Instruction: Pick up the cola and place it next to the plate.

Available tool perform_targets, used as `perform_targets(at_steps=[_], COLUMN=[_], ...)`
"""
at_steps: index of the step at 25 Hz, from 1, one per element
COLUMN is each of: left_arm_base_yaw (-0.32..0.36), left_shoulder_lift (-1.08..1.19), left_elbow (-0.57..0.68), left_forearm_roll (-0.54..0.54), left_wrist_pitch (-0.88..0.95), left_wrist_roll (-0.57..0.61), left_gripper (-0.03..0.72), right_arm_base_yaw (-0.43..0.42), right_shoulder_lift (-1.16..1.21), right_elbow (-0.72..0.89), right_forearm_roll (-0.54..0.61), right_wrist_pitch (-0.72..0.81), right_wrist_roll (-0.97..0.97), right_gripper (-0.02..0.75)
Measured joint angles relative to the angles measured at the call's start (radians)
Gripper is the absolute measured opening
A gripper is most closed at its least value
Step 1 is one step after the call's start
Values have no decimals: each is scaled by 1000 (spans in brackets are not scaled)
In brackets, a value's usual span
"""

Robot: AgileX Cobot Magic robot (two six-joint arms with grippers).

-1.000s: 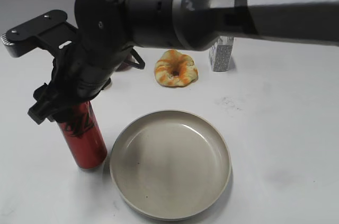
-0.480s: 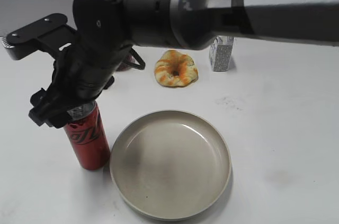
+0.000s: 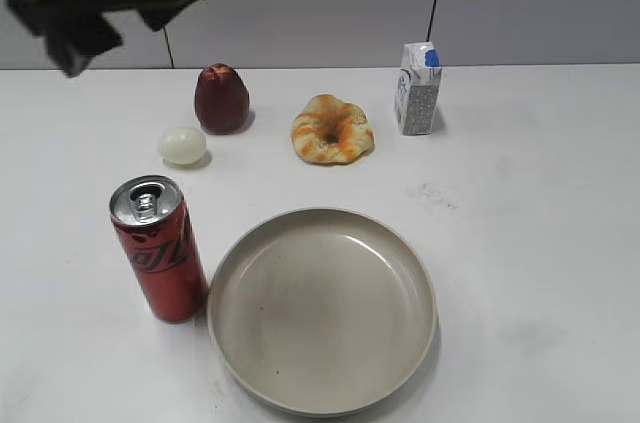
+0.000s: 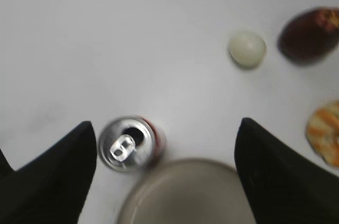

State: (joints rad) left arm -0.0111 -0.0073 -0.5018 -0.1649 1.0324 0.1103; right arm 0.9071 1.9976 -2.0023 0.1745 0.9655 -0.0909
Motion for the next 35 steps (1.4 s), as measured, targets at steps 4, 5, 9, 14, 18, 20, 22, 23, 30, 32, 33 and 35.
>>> perform_targets(at_steps=[4, 5, 9, 14, 18, 20, 22, 23, 30, 32, 33, 35], left_arm_base_yaw=[0, 0, 0, 0, 0, 0, 0, 0, 0, 0, 0, 0], left_shoulder_lift=[0, 0, 0, 0, 0, 0, 0, 0, 0, 0, 0, 0], left_elbow=[0, 0, 0, 0, 0, 0, 0, 0, 0, 0, 0, 0], left_forearm_roll=[0, 0, 0, 0, 0, 0, 0, 0, 0, 0, 0, 0], left_wrist_pitch=[0, 0, 0, 0, 0, 0, 0, 0, 0, 0, 0, 0], left_wrist_roll=[0, 0, 0, 0, 0, 0, 0, 0, 0, 0, 0, 0], left_gripper=[230, 230, 230, 230, 230, 230, 230, 230, 230, 230, 230, 230], right_arm_base_yaw=[-119, -156, -284, -430, -534, -576, -597, -600, -602, -602, -602, -602], right_shoulder_lift=[-63, -85, -184, -333, -466, -541, -640, -684, -1070, -1193, -1253, -1365], right_elbow=[24, 43, 173, 423, 678, 802, 927, 974, 1219, 1255, 1269, 1290], right_forearm_roll=[-2, -6, -70, -130, -130, -130, -132, -136, -167, -175, -180, -205], right_wrist_pitch=[192, 216, 240, 242, 242, 243, 243, 243, 248, 249, 249, 250], right_wrist_roll=[74, 85, 111, 132, 133, 136, 146, 158, 295, 309, 315, 319], right_gripper=[595, 592, 586, 586, 586, 586, 585, 585, 585, 585, 585, 585])
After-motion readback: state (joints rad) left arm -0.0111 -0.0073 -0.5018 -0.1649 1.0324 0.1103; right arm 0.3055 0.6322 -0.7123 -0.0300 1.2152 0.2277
